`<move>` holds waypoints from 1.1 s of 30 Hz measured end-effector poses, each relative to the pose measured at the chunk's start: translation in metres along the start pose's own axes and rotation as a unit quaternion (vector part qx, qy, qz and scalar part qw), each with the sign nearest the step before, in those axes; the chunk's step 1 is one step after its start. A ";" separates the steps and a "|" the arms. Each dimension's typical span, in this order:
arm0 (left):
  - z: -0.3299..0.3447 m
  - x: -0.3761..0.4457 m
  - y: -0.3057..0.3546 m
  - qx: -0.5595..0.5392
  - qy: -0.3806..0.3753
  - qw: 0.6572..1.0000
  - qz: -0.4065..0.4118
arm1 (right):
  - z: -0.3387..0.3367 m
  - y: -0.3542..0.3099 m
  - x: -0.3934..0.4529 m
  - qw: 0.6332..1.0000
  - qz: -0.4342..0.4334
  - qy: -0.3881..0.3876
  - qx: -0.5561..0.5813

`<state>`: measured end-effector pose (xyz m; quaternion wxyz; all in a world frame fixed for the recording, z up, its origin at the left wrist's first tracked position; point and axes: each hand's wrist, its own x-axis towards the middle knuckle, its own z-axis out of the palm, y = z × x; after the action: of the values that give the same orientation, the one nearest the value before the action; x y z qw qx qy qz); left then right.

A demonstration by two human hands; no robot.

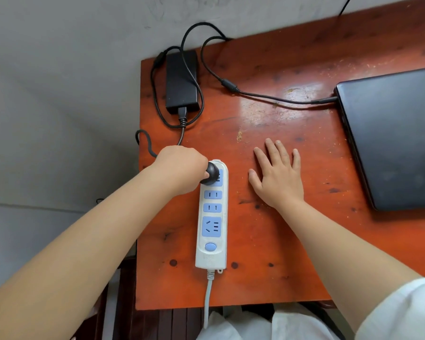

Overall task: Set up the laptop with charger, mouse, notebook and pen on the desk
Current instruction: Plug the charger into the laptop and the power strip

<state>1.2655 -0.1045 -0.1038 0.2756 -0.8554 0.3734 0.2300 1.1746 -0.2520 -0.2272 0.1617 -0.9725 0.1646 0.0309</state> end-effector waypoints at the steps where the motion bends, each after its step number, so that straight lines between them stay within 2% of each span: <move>1: -0.001 -0.001 0.002 0.009 -0.009 1.000 -0.004 | 0.000 0.000 0.000 1.000 0.000 0.003 0.001; 7: 0.001 -0.001 0.018 0.071 -0.042 0.997 -0.006 | -0.002 -0.001 -0.001 1.000 -0.001 0.002 0.009; 15: 0.008 -0.002 0.000 -0.014 0.021 1.000 0.016 | -0.003 0.000 -0.001 1.000 -0.002 0.000 0.006; 23: 0.007 0.002 0.025 0.051 0.020 0.998 0.006 | -0.001 0.001 -0.001 1.000 -0.006 0.006 0.011; 28: 0.014 0.001 0.018 -0.015 0.045 0.999 -0.010 | -0.001 0.000 -0.001 1.000 -0.005 0.010 0.011; 33: 0.011 0.003 0.021 -0.037 0.027 0.999 -0.007 | -0.003 -0.003 -0.003 1.000 -0.005 0.009 0.001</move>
<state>1.2494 -0.1111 -0.1205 0.2353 -0.8733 0.3663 0.2187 1.1728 -0.2497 -0.2232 0.1611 -0.9735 0.1612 0.0208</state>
